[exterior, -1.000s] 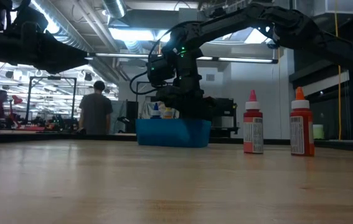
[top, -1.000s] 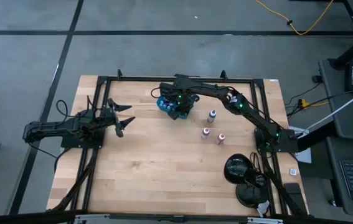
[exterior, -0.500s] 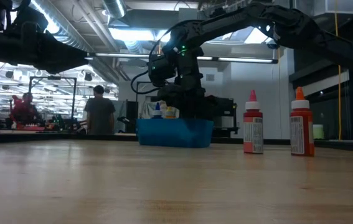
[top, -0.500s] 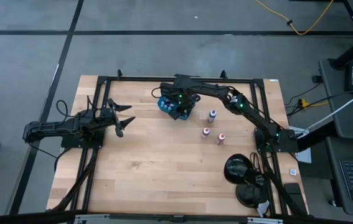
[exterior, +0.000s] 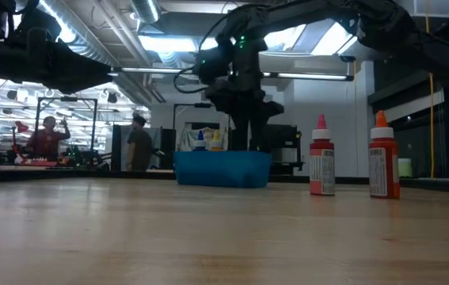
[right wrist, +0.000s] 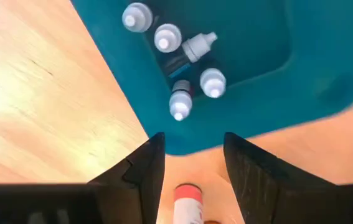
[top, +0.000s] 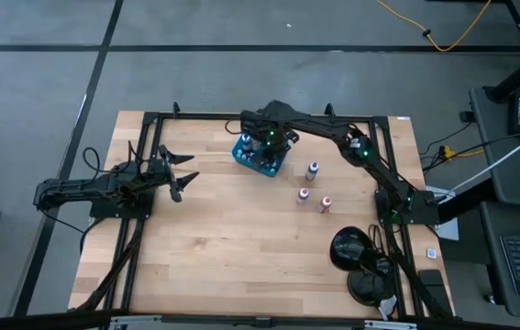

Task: Pick & Place food coloring
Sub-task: Put the large purple food coloring bottle into the blue bin

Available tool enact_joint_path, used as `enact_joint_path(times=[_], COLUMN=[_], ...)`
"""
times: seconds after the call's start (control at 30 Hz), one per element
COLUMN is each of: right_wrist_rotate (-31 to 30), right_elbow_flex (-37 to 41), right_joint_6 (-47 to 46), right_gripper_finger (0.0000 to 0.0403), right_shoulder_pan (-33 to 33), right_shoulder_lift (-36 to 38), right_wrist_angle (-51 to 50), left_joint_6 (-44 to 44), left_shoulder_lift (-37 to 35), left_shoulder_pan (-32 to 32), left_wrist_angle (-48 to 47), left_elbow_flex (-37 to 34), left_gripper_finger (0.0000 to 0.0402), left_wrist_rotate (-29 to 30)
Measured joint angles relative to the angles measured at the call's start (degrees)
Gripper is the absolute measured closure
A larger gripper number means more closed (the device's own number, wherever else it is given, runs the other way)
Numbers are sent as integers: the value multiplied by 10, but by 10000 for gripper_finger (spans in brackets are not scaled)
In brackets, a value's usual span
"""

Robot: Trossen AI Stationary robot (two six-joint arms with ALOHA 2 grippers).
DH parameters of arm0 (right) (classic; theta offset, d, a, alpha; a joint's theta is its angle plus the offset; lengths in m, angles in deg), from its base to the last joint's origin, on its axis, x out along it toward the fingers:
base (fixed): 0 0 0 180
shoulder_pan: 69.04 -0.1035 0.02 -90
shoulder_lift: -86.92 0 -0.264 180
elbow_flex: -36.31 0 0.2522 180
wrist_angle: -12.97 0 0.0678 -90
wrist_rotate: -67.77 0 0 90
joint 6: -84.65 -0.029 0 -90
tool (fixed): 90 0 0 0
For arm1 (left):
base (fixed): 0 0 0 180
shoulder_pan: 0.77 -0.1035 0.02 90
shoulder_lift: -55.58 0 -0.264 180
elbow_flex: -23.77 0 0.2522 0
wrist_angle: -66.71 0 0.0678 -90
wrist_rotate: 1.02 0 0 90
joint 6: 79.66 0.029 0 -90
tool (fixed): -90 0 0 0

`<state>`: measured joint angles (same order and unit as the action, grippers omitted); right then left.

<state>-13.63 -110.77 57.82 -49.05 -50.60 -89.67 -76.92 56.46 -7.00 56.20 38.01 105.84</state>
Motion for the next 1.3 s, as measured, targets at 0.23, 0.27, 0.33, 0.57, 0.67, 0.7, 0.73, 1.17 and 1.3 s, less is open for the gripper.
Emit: enact_joint_path(times=[0.23,0.27,0.33,0.57,0.67,0.7,0.73,1.17,1.3], right_wrist_rotate=[-33,-42,-59,-82,-83,-87,-94,-135,-136], right_elbow_flex=[0,2,13,180,273,304,331,609,655], right_joint_6=[-14,-18,-32,-74,-91,-94,-98,-103,-101], right_gripper_finger=[220,212,192,132,123,122,122,121,123], right_shoulder_pan=[0,0,0,-6,-13,-15,-17,-17,-12], right_shoulder_lift=[43,49,66,177,239,257,275,425,438], right_wrist_angle=[-2,-2,3,111,166,177,183,295,331], left_joint_6=[0,0,0,0,0,0,0,0,0], left_shoulder_lift=[0,0,0,0,0,0,0,0,0], left_shoulder_pan=[0,0,0,0,0,0,0,0,0], left_wrist_angle=[0,0,0,0,0,0,0,0,0], left_elbow_flex=[0,0,0,0,0,0,0,0,0], left_gripper_finger=[135,135,135,135,135,135,135,135,135], left_wrist_rotate=[0,0,0,0,0,0,0,0,0])
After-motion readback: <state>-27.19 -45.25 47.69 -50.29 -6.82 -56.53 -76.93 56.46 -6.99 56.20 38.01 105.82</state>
